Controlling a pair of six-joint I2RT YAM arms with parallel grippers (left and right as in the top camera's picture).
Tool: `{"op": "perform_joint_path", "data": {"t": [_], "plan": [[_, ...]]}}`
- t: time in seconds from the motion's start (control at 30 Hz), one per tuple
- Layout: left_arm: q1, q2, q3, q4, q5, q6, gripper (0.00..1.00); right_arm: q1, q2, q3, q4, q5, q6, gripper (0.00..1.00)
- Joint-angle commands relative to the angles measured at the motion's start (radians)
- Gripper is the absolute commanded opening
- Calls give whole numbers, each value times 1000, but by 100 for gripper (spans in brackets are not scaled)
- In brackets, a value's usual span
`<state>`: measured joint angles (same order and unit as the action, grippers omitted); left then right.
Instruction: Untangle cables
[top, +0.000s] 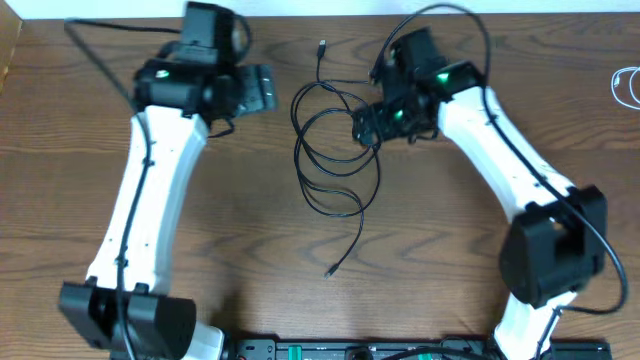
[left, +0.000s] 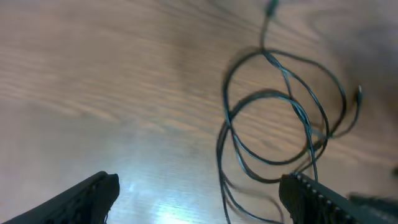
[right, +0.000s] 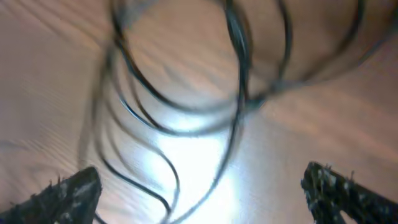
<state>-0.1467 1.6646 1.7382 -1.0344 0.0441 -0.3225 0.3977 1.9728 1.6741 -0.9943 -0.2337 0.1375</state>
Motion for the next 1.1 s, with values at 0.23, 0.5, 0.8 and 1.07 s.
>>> {"op": "perform_joint_path", "data": {"t": [0.23, 0.5, 0.8, 1.07], "plan": [[29, 0, 5, -45, -29, -91, 88, 53, 192, -14, -82, 71, 148, 62], [30, 0, 4, -84, -30, -91, 88, 87, 259, -4, -45, 78, 162, 9], [29, 0, 4, -82, 48, -91, 88, -13, -6, 232, -61, -252, -58, 1], [29, 0, 4, -83, 53, -91, 89, -91, -184, 309, -28, -277, -56, 1]]}}
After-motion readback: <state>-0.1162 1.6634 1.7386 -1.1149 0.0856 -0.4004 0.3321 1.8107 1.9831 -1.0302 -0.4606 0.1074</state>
